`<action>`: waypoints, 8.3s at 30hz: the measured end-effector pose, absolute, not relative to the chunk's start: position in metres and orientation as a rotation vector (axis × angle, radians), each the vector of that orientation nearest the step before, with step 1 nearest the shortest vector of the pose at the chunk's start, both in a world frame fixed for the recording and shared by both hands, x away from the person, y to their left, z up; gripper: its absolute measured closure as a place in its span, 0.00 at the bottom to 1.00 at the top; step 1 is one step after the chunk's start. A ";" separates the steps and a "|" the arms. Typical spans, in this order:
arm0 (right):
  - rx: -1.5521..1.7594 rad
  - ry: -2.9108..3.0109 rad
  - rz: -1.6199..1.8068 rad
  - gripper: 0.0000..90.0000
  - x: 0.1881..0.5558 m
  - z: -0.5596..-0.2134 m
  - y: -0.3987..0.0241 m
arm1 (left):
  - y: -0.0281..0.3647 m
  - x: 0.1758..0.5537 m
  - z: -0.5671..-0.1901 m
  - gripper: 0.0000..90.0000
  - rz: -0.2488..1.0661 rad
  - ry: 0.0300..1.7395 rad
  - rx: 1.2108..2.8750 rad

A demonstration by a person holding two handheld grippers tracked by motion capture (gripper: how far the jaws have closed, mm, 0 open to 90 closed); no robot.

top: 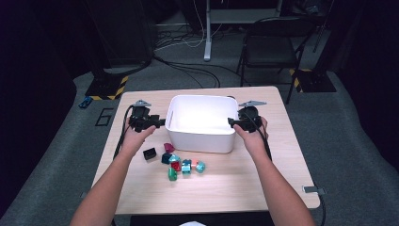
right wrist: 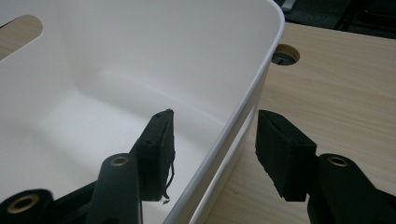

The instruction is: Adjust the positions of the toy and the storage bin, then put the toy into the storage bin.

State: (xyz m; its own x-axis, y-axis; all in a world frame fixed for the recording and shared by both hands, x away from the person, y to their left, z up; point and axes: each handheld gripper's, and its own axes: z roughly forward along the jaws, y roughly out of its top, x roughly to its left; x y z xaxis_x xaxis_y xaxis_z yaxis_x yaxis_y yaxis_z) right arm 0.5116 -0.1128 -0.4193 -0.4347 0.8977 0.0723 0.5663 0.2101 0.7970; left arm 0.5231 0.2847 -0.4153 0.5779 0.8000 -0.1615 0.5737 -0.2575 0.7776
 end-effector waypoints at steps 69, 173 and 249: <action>1.166 2.239 1.055 0.54 0.489 -0.415 -0.096 | 0.274 0.454 -0.499 0.57 0.111 0.827 2.237; 1.242 2.125 1.199 0.49 0.410 -0.477 -0.174 | 0.339 0.449 -0.512 0.46 0.307 1.030 2.109; 1.252 2.144 1.193 0.48 0.409 -0.480 -0.172 | 0.303 0.456 -0.350 0.65 0.341 0.958 2.005</action>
State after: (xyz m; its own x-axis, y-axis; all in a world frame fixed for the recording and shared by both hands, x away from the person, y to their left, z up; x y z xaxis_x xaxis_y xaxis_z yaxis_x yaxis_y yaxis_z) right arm 0.4095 -0.1716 -0.4802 -0.5281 0.8449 0.0854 0.5181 0.2409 0.8207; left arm 0.4564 0.3031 -0.3496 0.6674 0.7362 -0.1119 0.4999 -0.3315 0.8002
